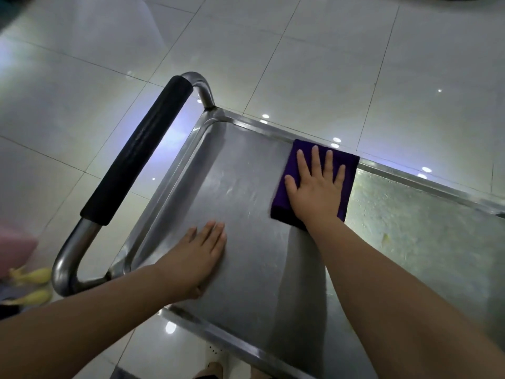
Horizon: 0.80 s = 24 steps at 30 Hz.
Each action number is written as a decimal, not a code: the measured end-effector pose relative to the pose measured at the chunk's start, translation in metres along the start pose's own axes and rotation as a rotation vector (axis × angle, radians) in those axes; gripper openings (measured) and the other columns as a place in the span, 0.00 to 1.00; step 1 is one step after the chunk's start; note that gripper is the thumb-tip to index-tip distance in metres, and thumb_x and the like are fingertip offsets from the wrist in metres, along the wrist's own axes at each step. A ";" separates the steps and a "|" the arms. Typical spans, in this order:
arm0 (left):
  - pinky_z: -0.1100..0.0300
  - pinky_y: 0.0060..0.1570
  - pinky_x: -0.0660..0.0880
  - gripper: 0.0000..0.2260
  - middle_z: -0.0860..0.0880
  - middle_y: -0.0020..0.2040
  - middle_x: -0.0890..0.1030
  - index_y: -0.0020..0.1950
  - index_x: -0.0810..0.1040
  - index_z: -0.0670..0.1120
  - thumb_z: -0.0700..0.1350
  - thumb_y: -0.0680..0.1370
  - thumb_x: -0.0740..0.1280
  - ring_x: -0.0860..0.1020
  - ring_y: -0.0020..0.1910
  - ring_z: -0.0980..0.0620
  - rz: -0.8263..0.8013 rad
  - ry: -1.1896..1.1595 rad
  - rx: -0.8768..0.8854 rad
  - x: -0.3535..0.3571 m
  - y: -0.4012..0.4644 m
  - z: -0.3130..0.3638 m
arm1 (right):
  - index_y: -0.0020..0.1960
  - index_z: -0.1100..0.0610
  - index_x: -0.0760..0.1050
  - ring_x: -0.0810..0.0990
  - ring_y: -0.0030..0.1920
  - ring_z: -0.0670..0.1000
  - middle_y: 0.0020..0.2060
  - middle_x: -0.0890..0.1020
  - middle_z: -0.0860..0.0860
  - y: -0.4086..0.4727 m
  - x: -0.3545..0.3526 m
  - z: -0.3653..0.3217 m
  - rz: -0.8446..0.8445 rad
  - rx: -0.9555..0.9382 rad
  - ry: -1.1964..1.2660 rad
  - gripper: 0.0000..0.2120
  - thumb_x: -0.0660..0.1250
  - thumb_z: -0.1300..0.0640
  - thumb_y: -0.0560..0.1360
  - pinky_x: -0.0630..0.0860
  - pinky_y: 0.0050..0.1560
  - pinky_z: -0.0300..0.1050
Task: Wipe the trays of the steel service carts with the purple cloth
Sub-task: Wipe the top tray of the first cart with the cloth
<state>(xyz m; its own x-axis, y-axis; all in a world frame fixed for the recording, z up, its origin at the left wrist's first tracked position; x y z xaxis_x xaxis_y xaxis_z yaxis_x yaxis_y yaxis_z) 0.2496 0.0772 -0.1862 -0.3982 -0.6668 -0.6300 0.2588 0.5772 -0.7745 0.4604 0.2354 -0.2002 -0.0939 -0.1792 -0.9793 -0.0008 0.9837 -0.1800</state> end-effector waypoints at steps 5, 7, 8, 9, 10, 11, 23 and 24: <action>0.49 0.70 0.35 0.50 0.40 0.75 0.32 0.75 0.32 0.41 0.54 0.74 0.70 0.33 0.74 0.41 0.026 0.026 0.023 0.000 -0.001 0.000 | 0.78 0.46 0.39 0.36 0.77 0.57 0.78 0.42 0.52 -0.034 0.004 0.000 -0.009 0.061 -0.005 0.30 0.41 0.38 0.80 0.35 0.74 0.61; 0.49 0.71 0.36 0.51 0.41 0.75 0.32 0.75 0.33 0.41 0.54 0.73 0.71 0.34 0.74 0.41 0.043 0.022 0.037 0.002 0.000 -0.001 | 0.78 0.46 0.39 0.37 0.77 0.58 0.78 0.42 0.52 -0.056 0.007 -0.005 0.005 0.054 -0.007 0.29 0.41 0.39 0.80 0.35 0.74 0.61; 0.49 0.71 0.37 0.52 0.40 0.75 0.32 0.75 0.33 0.41 0.54 0.73 0.71 0.34 0.74 0.41 0.051 0.021 0.042 0.002 0.000 0.000 | 0.77 0.46 0.38 0.37 0.77 0.58 0.78 0.43 0.52 -0.068 0.010 -0.008 0.009 0.050 -0.009 0.29 0.39 0.39 0.80 0.35 0.74 0.61; 0.49 0.71 0.37 0.52 0.40 0.75 0.32 0.75 0.33 0.41 0.54 0.73 0.72 0.34 0.74 0.41 0.059 0.022 0.042 0.003 -0.001 -0.001 | 0.77 0.46 0.36 0.37 0.77 0.58 0.78 0.43 0.52 -0.080 0.013 -0.012 0.012 0.047 -0.011 0.29 0.38 0.38 0.79 0.35 0.74 0.61; 0.49 0.71 0.37 0.52 0.40 0.75 0.32 0.75 0.33 0.41 0.54 0.73 0.72 0.34 0.75 0.41 0.066 0.025 0.043 0.004 -0.002 -0.001 | 0.76 0.46 0.36 0.37 0.77 0.58 0.78 0.44 0.52 -0.092 0.016 -0.015 0.016 0.045 -0.011 0.29 0.36 0.38 0.78 0.35 0.74 0.61; 0.48 0.72 0.38 0.52 0.40 0.75 0.32 0.75 0.33 0.41 0.54 0.73 0.72 0.35 0.75 0.40 0.072 0.034 0.047 0.003 -0.003 0.000 | 0.76 0.46 0.37 0.38 0.77 0.58 0.78 0.44 0.52 -0.103 0.018 -0.019 0.022 0.045 -0.006 0.29 0.36 0.38 0.78 0.35 0.74 0.61; 0.46 0.73 0.45 0.53 0.38 0.76 0.35 0.76 0.35 0.39 0.52 0.72 0.73 0.38 0.76 0.40 0.106 0.085 0.046 0.000 -0.014 0.006 | 0.78 0.48 0.55 0.51 0.77 0.59 0.77 0.56 0.53 -0.228 0.046 -0.046 0.026 0.046 0.007 0.30 0.49 0.39 0.78 0.47 0.72 0.63; 0.46 0.73 0.45 0.53 0.38 0.76 0.35 0.76 0.35 0.39 0.53 0.71 0.73 0.38 0.76 0.40 0.112 0.090 0.046 -0.002 -0.015 0.007 | 0.78 0.48 0.55 0.52 0.77 0.59 0.77 0.56 0.53 -0.235 0.046 -0.046 0.024 0.051 0.004 0.30 0.50 0.39 0.78 0.48 0.72 0.62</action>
<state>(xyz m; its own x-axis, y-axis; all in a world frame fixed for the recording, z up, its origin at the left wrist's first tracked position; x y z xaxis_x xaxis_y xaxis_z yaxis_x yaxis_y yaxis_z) 0.2522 0.0663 -0.1737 -0.4412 -0.5532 -0.7066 0.3453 0.6221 -0.7026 0.4103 -0.0035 -0.1991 -0.0974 -0.1552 -0.9831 0.0524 0.9856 -0.1607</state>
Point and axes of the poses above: each hand's wrist, its own y-axis towards the middle knuckle, its own x-axis out of the palm, z = x × y, the point moved 9 cm from there along y, towards the middle knuckle
